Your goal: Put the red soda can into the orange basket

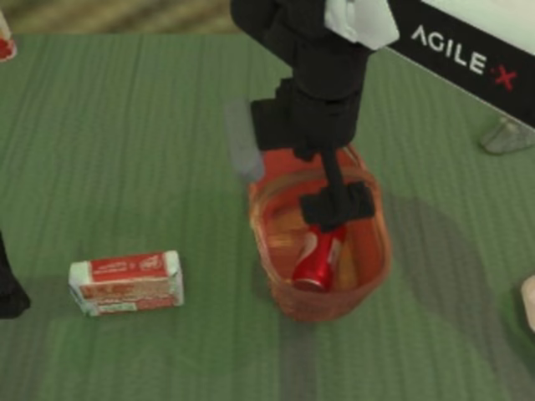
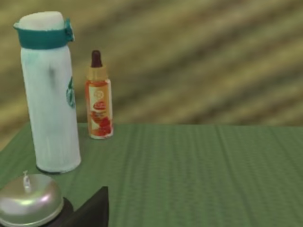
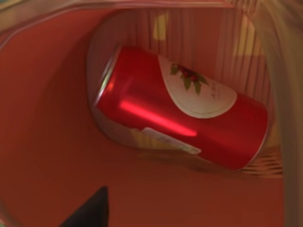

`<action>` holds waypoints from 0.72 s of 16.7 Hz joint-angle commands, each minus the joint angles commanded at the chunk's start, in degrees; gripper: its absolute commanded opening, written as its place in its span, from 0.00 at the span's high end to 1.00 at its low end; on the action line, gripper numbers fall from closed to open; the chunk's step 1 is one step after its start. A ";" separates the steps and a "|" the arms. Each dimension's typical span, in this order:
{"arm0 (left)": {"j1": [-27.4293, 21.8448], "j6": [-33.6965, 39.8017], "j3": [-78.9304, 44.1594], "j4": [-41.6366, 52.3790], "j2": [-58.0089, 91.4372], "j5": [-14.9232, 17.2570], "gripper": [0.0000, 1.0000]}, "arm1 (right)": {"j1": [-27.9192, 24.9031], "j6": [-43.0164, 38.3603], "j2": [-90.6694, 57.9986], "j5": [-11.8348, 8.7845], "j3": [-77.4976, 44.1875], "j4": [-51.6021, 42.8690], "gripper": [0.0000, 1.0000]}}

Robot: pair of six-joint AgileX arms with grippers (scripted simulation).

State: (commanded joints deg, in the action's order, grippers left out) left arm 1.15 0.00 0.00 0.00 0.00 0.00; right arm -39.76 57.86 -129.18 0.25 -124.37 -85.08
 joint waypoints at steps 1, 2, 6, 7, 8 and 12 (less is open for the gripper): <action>0.00 0.00 0.00 0.00 0.00 0.00 0.00 | 0.00 0.00 0.00 0.00 0.00 0.00 0.00; 0.00 0.00 0.00 0.00 0.00 0.00 0.00 | 0.00 0.00 0.00 0.00 0.00 0.00 0.08; 0.00 0.00 0.00 0.00 0.00 0.00 0.00 | 0.00 0.00 0.00 0.00 0.00 0.00 0.38; 0.00 0.00 0.00 0.00 0.00 0.00 0.00 | 0.00 0.00 0.00 0.00 0.00 0.00 0.45; 0.00 0.00 0.00 0.00 0.00 0.00 0.00 | 0.00 0.00 0.00 0.00 0.00 0.00 0.53; 0.00 0.00 0.00 0.00 0.00 0.00 0.00 | 0.00 0.00 0.00 0.00 0.00 0.00 0.83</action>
State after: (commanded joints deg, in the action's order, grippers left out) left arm 1.15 0.00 0.00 0.00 0.00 0.00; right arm -39.76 57.86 -129.18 0.25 -124.37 -85.08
